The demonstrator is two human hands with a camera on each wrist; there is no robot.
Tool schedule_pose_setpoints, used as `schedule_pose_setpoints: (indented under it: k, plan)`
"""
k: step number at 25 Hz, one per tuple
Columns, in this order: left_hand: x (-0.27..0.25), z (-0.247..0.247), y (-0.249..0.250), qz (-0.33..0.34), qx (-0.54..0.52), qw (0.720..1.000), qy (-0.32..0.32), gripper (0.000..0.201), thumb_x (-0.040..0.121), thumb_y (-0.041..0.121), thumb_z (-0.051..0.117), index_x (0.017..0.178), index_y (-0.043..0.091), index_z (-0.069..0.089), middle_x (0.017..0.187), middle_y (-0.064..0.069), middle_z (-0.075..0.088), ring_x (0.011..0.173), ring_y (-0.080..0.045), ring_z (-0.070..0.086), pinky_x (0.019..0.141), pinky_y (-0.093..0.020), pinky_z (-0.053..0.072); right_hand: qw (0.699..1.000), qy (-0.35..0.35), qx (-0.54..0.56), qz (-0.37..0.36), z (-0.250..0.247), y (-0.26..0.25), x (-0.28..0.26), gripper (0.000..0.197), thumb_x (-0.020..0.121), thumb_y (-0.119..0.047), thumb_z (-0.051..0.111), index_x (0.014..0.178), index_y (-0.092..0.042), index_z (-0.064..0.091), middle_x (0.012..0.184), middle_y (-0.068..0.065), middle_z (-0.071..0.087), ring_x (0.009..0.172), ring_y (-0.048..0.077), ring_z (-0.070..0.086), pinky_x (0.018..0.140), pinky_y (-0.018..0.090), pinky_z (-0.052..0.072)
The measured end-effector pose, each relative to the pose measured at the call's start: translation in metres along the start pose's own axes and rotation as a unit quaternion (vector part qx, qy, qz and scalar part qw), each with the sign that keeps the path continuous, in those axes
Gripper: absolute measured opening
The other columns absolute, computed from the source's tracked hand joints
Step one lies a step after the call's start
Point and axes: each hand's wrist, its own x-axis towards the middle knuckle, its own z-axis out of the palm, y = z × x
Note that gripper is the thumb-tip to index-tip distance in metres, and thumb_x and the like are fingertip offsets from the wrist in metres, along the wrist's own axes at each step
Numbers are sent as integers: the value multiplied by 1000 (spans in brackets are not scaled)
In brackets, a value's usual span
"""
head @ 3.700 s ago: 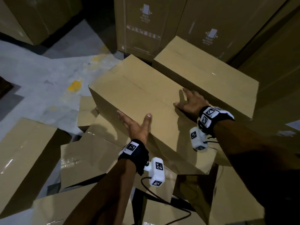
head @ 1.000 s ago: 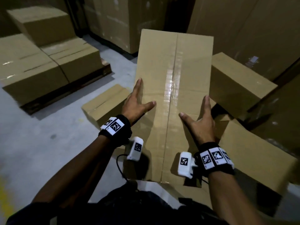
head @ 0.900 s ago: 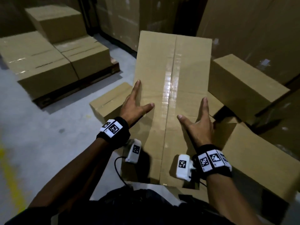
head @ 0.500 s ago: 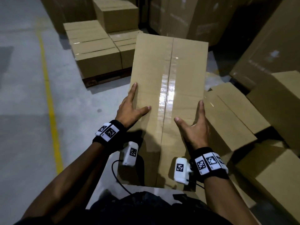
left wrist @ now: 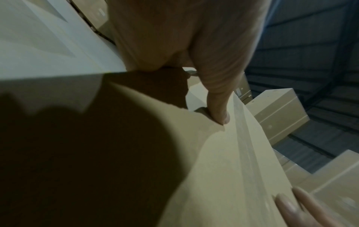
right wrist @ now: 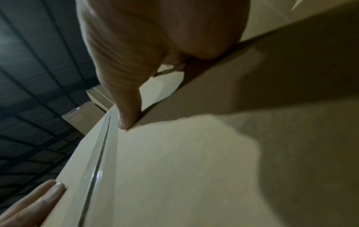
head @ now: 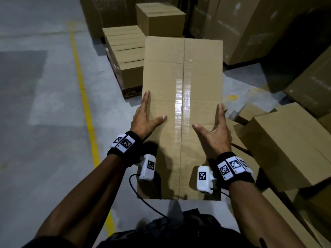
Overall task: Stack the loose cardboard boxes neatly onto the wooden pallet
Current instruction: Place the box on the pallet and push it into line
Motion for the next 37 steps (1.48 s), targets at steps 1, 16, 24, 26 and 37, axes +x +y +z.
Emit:
schedule_pose_setpoints:
  k: [1, 16, 24, 26, 37]
  plan:
    - [6, -14, -5, 4, 0, 1000, 7, 100, 81, 45, 77, 153, 50, 8, 156, 0, 36, 140, -24, 38, 116, -46, 34, 1000, -5, 1, -1, 14, -10, 1, 106, 77, -45, 81, 153, -56, 9, 162, 0, 30, 147, 28, 29, 114, 43, 26]
    - [249, -197, -91, -68, 22, 991, 111, 104, 78, 41, 80, 157, 39, 13, 155, 4, 36, 133, -13, 42, 101, -21, 34, 985, -164, -18, -48, 293, -146, 206, 107, 78, -48, 82, 156, -50, 8, 159, 5, 38, 143, 33, 38, 116, 46, 33]
    - [398, -283, -103, -90, -11, 982, 168, 97, 82, 37, 78, 153, 49, 14, 155, 7, 35, 127, -13, 43, 97, -21, 32, 975, -201, -16, -91, 416, -242, 329, 110, 76, -50, 82, 154, -55, 5, 161, 1, 35, 144, 31, 37, 116, 51, 34]
    - [440, -300, -116, -84, -18, 982, 170, 96, 82, 36, 78, 154, 48, 15, 154, 6, 36, 120, -9, 41, 96, -22, 33, 976, -196, -13, -91, 449, -259, 356, 111, 75, -48, 83, 154, -56, 5, 162, 0, 33, 145, 29, 36, 116, 49, 34]
    - [745, -421, -165, -32, -19, 998, 44, 102, 69, 49, 77, 151, 52, 17, 156, 3, 36, 139, -20, 40, 114, -38, 37, 998, -59, 2, -9, 627, -387, 500, 106, 77, -49, 80, 149, -63, 4, 161, 1, 34, 143, 31, 36, 115, 50, 34]
